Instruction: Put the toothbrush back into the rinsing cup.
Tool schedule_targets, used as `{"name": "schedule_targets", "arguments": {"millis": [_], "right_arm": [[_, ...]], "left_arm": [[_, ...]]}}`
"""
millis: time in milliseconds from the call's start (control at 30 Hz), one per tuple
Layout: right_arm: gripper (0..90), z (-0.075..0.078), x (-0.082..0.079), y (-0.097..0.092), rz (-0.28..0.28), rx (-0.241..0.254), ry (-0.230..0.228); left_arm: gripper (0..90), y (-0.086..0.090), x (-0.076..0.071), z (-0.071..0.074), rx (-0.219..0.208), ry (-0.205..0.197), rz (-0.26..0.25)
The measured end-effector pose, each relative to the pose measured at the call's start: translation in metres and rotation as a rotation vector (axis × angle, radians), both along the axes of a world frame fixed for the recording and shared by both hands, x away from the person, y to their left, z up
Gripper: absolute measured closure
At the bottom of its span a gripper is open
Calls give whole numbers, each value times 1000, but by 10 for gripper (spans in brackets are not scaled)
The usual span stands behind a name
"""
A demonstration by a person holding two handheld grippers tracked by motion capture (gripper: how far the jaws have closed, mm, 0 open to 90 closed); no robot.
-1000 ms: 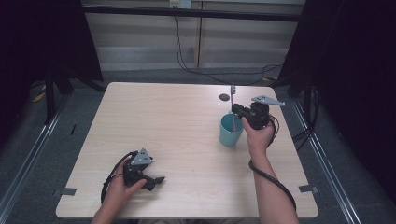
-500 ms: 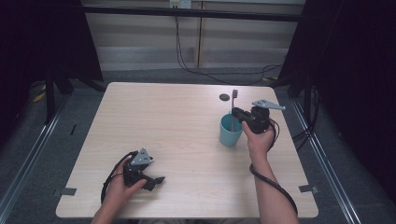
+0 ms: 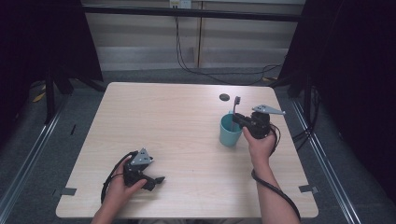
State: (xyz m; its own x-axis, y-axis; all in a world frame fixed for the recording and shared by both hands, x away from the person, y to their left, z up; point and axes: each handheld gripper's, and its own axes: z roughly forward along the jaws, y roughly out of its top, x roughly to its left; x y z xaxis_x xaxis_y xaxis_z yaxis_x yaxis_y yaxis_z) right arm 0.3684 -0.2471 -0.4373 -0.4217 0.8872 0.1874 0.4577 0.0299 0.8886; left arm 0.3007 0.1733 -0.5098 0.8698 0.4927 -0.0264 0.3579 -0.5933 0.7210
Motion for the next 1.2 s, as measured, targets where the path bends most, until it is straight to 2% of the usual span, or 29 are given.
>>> {"name": "schedule_targets", "arguments": {"millis": [500,733,867,1033,1200], "right_arm": [[799,0,1,5,18,-24,8],[770,0,1,9,22,-34,11],[711,0,0,9,20,-43,14],[589,4,-3,10,18,-57,17],[530,8,-6,11,26,-78,17]], "left_arm": [[91,0,0,0,5,-1,-3],[90,0,0,0,0,0,0],[91,0,0,0,-3,1,2],[91,0,0,0,0,0,0],[91,0,0,0,-1,1,0]]}}
